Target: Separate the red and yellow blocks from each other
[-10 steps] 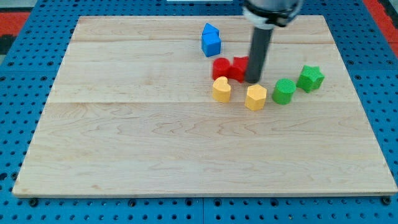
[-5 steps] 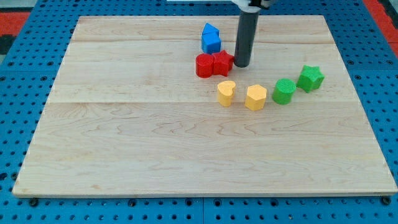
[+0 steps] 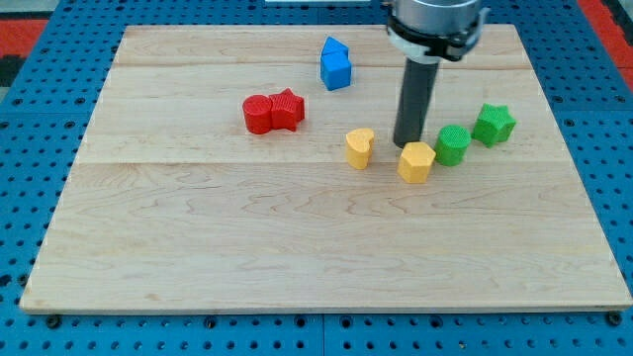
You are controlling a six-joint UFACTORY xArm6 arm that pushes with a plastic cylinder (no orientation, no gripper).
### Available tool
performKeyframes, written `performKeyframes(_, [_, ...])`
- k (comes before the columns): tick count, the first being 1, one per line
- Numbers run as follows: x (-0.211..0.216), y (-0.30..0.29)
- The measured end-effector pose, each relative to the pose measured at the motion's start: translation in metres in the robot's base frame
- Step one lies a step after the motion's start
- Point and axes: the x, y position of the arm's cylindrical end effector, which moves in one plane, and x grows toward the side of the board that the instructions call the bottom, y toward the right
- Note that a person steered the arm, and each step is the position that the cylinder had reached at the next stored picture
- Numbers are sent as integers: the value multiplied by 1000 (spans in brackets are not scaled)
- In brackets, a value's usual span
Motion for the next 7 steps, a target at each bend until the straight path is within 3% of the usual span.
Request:
performKeyframes(1, [41,16])
performKeyframes(2, [55,-6])
performKeyframes(3, [9,-28])
performKeyframes(4, [-10,-53])
performKeyframes(6, [-21,-161])
performKeyframes(7, [5,-183])
